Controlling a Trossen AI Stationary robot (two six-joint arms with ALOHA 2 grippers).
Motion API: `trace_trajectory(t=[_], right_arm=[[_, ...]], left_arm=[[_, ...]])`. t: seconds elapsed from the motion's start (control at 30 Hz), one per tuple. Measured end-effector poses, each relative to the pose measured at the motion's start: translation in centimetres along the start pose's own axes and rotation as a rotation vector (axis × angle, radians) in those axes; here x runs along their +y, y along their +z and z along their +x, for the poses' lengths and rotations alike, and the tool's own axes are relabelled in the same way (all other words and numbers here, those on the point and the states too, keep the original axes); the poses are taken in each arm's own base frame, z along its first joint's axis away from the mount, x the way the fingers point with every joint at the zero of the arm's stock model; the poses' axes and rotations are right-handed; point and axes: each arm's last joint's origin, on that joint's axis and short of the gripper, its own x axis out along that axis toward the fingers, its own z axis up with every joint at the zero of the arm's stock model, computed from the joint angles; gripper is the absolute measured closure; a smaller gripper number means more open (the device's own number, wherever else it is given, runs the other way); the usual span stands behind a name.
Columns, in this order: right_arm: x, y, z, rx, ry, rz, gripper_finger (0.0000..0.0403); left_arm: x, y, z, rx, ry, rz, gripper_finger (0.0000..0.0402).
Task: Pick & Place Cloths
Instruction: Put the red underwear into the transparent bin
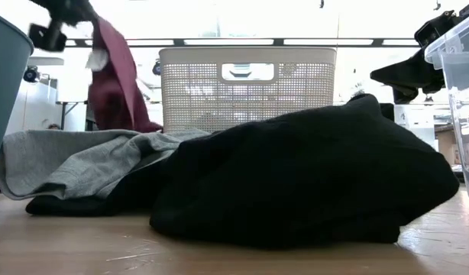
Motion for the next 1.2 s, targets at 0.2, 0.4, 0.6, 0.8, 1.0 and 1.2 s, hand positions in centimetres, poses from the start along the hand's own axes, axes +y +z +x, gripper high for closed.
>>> trace_trajectory(t=[0.2, 0.4, 0.6, 0.8, 1.0, 1.2], right_arm=[[0.0, 0.0, 0.0, 0.000, 0.000, 0.000, 0.0394], [0.0, 0.0, 0.0, 0.001, 0.000, 0.000, 0.0394], [0.0, 0.0, 0.0, 0.000, 0.000, 0.000, 0.0394], [0.0, 0.0, 0.0, 0.001, 0.000, 0.000, 0.0394], [0.0, 0.0, 0.0, 0.000, 0.000, 0.000, 0.0394], [0.0, 0.0, 0.0, 0.000, 0.000, 0.000, 0.0394]], left_arm=[[-1.7, -0.4, -2.1, 0.012, -0.117, -0.011, 0.0395], [-3.0, -0.4, -3.0, 0.032, -0.198, 0.016, 0.0395], [-5.3, -0.1, -4.5, 0.031, -0.369, 0.052, 0.0396], [-6.0, 0.8, -3.9, -0.007, -0.374, 0.089, 0.0396], [-8.2, 3.2, -1.2, -0.011, -0.481, 0.209, 0.0396], [-10.8, 4.2, 1.6, 0.023, -0.536, 0.322, 0.0396]])
